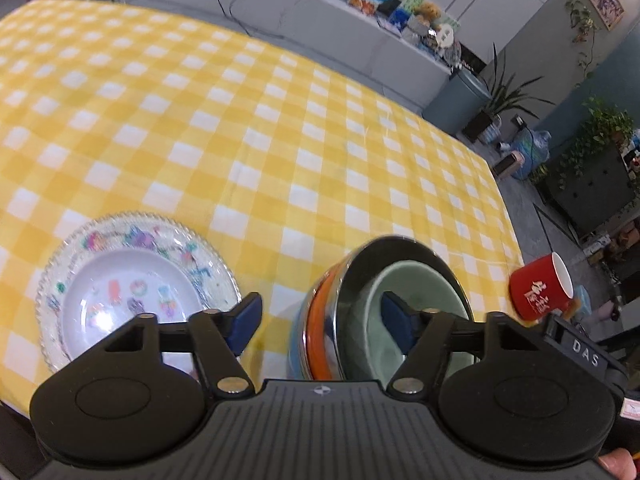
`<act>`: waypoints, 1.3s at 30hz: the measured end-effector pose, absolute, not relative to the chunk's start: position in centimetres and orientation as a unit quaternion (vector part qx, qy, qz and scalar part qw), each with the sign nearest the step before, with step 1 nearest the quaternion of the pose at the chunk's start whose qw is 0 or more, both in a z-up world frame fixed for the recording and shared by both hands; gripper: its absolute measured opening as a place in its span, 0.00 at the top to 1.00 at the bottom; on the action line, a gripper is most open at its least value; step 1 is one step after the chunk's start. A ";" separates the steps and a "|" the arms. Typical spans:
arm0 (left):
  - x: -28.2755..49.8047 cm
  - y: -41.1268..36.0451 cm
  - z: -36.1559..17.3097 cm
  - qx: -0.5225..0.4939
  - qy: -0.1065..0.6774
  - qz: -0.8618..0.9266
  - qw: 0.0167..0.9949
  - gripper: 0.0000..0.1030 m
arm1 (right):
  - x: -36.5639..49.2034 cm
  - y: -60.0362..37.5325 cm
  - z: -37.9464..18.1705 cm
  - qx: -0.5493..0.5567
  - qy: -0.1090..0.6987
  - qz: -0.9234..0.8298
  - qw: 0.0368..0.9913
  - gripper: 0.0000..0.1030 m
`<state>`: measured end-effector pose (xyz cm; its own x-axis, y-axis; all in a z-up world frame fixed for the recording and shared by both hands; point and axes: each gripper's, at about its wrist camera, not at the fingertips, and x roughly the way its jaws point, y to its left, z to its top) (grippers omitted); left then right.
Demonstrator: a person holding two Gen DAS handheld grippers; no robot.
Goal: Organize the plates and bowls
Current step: 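Grasp the rim of the nested bowl stack with both grippers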
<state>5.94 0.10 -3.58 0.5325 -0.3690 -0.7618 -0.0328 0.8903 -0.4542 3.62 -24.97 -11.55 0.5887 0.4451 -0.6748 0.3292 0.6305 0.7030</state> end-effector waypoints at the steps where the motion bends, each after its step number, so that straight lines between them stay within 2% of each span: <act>1: 6.0 0.2 -3.9 -0.224 0.477 -0.104 0.843 0.29 | 3.7 -24.9 -11.7 0.434 0.455 0.037 0.777 0.20; 17: 7.6 1.0 -7.8 -0.306 0.506 -0.127 0.796 0.30 | 4.4 -25.0 -13.1 0.467 0.467 0.040 0.750 0.20; 22: 7.9 1.2 -8.4 -0.318 0.513 -0.136 0.786 0.34 | 4.5 -25.2 -13.5 0.476 0.470 0.031 0.743 0.31; 26: 7.9 1.3 -8.6 -0.321 0.515 -0.137 0.783 0.36 | 4.7 -25.1 -13.5 0.469 0.474 0.030 0.745 0.34; 29: 7.9 1.0 -8.4 -0.311 0.515 -0.139 0.786 0.39 | 4.8 -24.9 -13.5 0.458 0.480 0.024 0.748 0.42; 31: 7.9 0.8 -8.3 -0.302 0.515 -0.139 0.790 0.41 | 5.0 -24.7 -13.4 0.447 0.486 0.016 0.751 0.50; 39: 7.5 0.3 -8.0 -0.282 0.509 -0.133 0.802 0.43 | 4.8 -24.9 -13.5 0.443 0.489 0.013 0.751 0.54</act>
